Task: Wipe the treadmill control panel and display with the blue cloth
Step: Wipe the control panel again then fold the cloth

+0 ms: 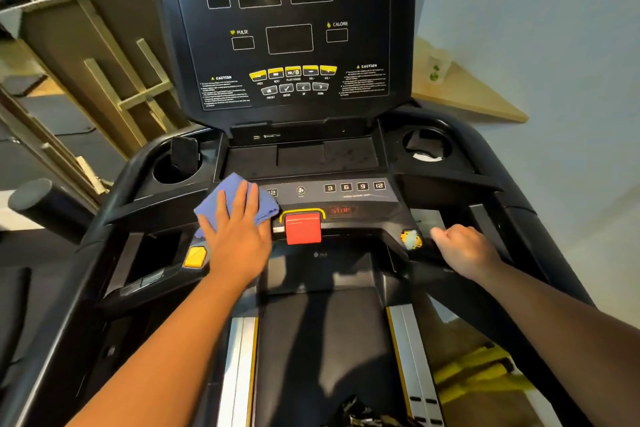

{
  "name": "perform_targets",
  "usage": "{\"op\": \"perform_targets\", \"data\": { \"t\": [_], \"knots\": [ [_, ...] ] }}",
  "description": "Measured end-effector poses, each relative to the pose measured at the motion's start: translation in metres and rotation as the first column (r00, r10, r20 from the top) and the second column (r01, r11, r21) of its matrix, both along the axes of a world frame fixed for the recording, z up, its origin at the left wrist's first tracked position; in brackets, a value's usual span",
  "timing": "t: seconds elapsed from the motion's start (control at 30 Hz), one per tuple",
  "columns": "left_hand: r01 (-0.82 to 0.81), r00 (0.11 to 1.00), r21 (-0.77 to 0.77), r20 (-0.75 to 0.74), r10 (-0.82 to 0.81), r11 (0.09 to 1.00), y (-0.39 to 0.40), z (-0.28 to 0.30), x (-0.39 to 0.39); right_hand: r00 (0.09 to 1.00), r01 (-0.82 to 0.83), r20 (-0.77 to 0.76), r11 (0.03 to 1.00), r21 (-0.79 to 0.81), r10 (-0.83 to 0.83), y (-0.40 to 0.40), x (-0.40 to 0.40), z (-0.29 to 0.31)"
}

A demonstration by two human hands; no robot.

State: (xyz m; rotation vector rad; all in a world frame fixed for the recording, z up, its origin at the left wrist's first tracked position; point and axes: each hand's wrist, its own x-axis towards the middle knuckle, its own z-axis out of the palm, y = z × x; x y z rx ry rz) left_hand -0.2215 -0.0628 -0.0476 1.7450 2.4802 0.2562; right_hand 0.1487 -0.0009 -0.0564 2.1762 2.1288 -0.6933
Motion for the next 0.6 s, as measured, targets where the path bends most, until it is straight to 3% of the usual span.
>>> {"op": "perform_targets", "data": {
  "t": [0.1, 0.17, 0.27, 0.33, 0.4, 0.47, 0.6],
  "knots": [
    [-0.166, 0.981, 0.012, 0.104, 0.164, 0.986, 0.017, 0.006, 0.047, 0.998, 0.011, -0.060, 1.000, 0.029, -0.010, -0.005, -0.004, 0.001],
    [-0.123, 0.988, 0.002, 0.098, 0.122, 0.992, 0.027, 0.009, 0.070, 0.999, 0.012, -0.033, 1.000, -0.019, -0.013, -0.003, -0.005, 0.001],
    [0.165, 0.986, -0.024, -0.005, -0.165, 0.986, 0.028, 0.010, 0.095, 0.999, 0.037, -0.010, 0.999, -0.036, -0.038, -0.002, -0.005, -0.001],
    [0.489, 0.868, -0.034, -0.078, -0.490, 0.872, 0.021, 0.006, 0.102, 0.996, 0.062, -0.059, 0.998, -0.014, -0.062, -0.002, -0.004, 0.002],
    [0.679, 0.727, -0.043, -0.100, -0.679, 0.733, 0.020, 0.004, 0.091, 0.983, 0.125, -0.125, 0.988, -0.087, -0.135, -0.002, -0.004, 0.005],
    [0.665, 0.740, -0.032, -0.112, -0.663, 0.746, 0.021, 0.001, 0.074, 0.981, 0.126, -0.135, 0.989, -0.082, -0.137, 0.000, -0.005, 0.004],
    [0.377, 0.921, -0.019, -0.097, -0.377, 0.926, 0.032, 0.002, 0.078, 0.997, 0.055, -0.057, 0.996, -0.068, -0.059, 0.000, -0.001, -0.002]
  ]
}}
